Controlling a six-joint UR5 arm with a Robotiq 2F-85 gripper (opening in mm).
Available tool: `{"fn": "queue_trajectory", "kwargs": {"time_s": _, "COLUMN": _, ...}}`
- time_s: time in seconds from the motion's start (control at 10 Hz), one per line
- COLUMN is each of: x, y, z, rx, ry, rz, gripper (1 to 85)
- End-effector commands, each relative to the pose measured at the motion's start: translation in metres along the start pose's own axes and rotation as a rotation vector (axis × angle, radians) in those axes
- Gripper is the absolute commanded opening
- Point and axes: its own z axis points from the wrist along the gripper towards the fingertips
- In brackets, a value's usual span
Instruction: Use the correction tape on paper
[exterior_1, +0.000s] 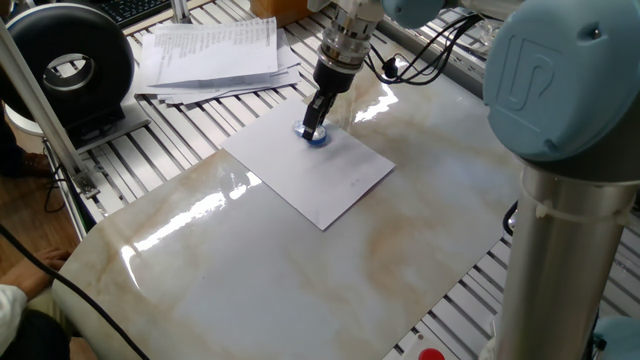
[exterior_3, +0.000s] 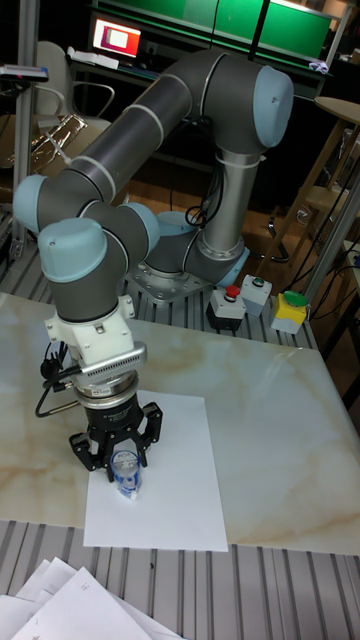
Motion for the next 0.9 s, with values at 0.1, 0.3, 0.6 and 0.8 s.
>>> {"fn": "queue_trajectory", "kwargs": {"time_s": 0.1, "x": -0.001, "y": -0.007, "z": -0.008, "rx": 0.044, "ry": 0.007, "rz": 0.005, "gripper": 48.3}}
{"fn": "queue_trajectory", "kwargs": {"time_s": 0.3, "x": -0.006, "y": -0.006, "z": -0.013, "rx": 0.095, "ry": 0.028, "rz": 0.018, "gripper": 47.3}}
{"fn": "queue_trajectory", "kwargs": {"time_s": 0.6, "x": -0.003, "y": -0.018, "z": -0.022, "rx": 0.209, "ry": 0.067, "rz": -0.007, "gripper": 46.7}}
{"fn": "queue_trajectory", "kwargs": {"time_s": 0.8, "x": -0.005, "y": -0.015, "z": -0.021, "rx": 0.221, "ry": 0.063, "rz": 0.003, "gripper": 46.3}}
